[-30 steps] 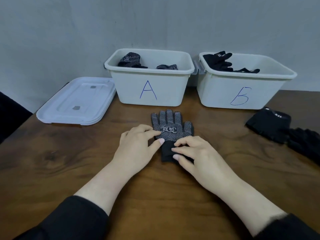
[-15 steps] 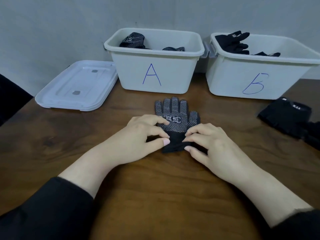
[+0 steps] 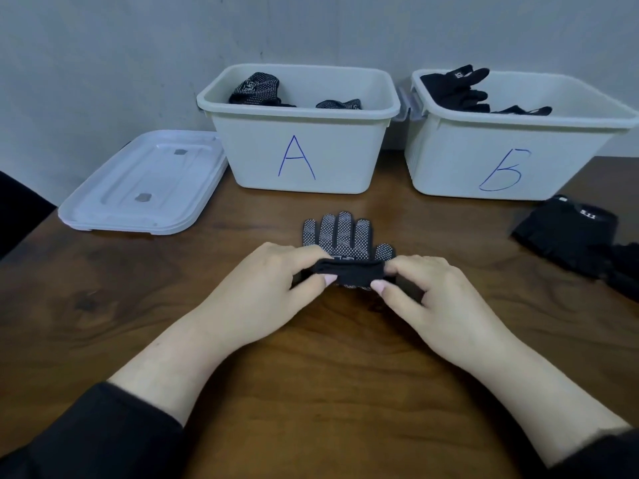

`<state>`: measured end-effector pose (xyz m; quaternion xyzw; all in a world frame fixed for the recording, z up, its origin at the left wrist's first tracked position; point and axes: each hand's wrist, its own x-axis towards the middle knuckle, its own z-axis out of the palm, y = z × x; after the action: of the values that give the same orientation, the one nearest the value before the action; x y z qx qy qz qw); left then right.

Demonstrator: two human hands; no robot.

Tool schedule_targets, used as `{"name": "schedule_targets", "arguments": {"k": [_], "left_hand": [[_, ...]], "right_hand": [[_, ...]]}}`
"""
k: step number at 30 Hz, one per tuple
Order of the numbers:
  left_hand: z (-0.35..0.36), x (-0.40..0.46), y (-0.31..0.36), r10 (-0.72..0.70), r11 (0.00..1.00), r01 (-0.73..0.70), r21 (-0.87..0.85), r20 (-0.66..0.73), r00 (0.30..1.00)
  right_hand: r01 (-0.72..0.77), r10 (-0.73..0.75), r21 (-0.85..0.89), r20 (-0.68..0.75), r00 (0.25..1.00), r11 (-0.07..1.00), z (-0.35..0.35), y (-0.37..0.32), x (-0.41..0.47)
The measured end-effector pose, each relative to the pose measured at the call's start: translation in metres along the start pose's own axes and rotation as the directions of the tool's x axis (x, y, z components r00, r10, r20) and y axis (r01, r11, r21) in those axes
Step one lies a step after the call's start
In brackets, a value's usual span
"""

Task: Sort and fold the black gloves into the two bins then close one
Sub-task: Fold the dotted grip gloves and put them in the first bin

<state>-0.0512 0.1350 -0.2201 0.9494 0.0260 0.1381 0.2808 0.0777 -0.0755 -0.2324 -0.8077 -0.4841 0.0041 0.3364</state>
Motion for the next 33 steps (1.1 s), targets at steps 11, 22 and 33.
{"name": "schedule_targets", "arguments": {"k": [11,22,33], "left_hand": [[0.004,0.007,0.004,-0.327,0.885,0.254,-0.389,-0.133,0.936],[-0.001,0.008,-0.017,-0.166,0.982,0.185,0.026,-0.327,0.930],[-0.006,0.001,-0.030,-0.109,0.943,-0.020,0.333,0.364,0.925]], "right_hand": [[-0.260,0.280,0.288,-0.033,0.959,0.922,0.001,-0.015,0.034],[-0.037,0.035,-0.009,-0.120,0.992,0.999,0.011,-0.005,0.049],[0.124,-0.098,-0.020,0.488,0.867,0.992,0.001,0.020,0.045]]}}
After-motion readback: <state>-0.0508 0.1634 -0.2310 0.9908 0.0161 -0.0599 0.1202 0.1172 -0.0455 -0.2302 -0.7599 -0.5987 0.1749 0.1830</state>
